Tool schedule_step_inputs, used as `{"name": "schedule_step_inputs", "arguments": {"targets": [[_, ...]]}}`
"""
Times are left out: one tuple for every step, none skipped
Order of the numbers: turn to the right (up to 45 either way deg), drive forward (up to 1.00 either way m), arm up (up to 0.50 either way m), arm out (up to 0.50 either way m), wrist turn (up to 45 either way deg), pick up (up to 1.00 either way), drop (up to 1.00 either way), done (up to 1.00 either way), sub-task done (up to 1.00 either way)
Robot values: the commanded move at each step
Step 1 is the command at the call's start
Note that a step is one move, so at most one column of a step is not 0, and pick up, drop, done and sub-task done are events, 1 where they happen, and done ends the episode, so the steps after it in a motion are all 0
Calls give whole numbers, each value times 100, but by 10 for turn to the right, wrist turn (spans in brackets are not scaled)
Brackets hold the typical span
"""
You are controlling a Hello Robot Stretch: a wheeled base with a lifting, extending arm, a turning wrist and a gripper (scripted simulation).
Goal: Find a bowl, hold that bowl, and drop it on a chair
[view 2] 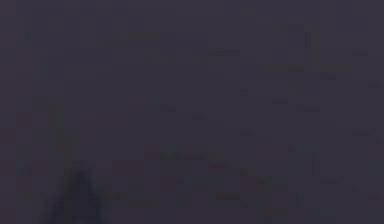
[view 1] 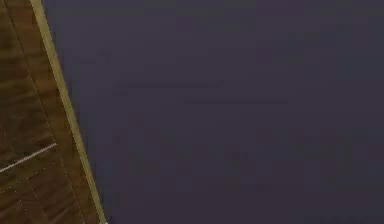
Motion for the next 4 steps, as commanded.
{"name": "schedule_step_inputs", "arguments": {"targets": [[-450, 0, 0, 0, 0, 0, 0, 0, 0], [-120, 0, 0, 0, 0, 0, 0, 0, 0], [0, 20, 0, 0, 0, 0, 0, 0, 0], [-300, 0, 0, 0, 0, 0, 0, 0, 0]]}}
